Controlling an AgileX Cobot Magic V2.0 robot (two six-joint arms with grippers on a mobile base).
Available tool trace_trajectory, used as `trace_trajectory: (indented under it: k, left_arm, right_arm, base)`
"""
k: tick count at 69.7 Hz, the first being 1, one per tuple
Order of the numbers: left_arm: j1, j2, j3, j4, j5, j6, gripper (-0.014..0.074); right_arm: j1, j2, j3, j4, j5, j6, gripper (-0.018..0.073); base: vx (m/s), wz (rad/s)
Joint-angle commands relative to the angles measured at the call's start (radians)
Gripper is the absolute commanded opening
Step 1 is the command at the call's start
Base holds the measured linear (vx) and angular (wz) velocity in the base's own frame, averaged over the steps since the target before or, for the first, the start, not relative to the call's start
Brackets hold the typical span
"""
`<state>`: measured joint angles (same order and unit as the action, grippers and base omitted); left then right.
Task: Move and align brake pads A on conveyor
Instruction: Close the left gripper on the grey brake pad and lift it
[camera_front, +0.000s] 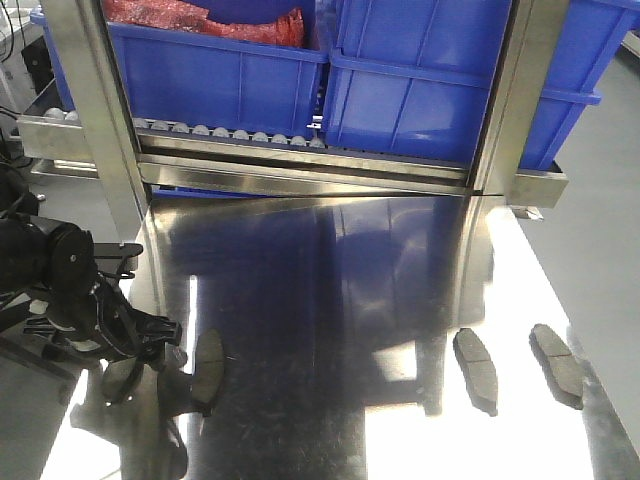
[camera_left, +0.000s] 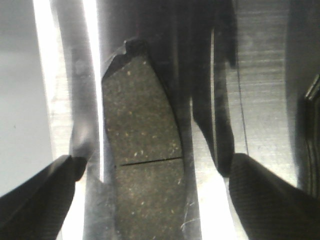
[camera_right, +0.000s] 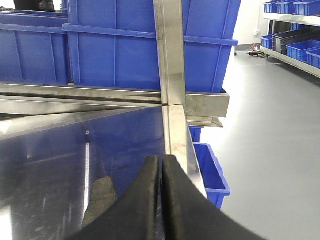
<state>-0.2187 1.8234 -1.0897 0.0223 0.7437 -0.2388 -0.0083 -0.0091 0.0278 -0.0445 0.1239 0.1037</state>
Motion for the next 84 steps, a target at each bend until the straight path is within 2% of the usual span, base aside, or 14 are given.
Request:
trace_trajectory:
  k: [1,18,46,55,67,84]
  left_arm:
    - [-0.004,-0.041,-0.029,-0.006,-0.016,-0.011,0.0578]
    - [-0.004,-0.041,-0.029,-0.005,-0.017,-0.011,0.0454]
    - [-0.004,-0.041,-0.029,-0.004,-0.031,-0.010,0.0097]
    - [-0.004,-0.043,-0.029,-0.003,-0.036,-0.008,0.0054]
    - [-0.005,-0.071,-0.013,0.008,-0.055,-0.008,0.0052]
    - [-0.005,-0.252,0.178,0.008,-0.190,-0.008,0.0056]
  right_arm:
    - [-0.005,-0.011,0.006,-0.007,-0.076,0.000,-0.0001]
    - [-0.005,-0.011,0.006,-0.007,-0.076,0.000,-0.0001]
    - [-0.005,-0.011,0.006,-0.007,-0.076,0.000,-0.0001]
    - [-0.005,-0.011,0.006,-0.007,-0.076,0.000,-0.0001]
    - [-0.005,-0.011,0.006,-0.007,-0.076,0.000,-0.0001]
    - [-0.005,-0.011,0.006,-0.007,-0.076,0.000,-0.0001]
  base:
    - [0.00,0.00]
    - [0.00,0.00]
    - [0.00,0.00]
    - [0.00,0.00]
    - [0.00,0.00]
    - [0.00,0.00]
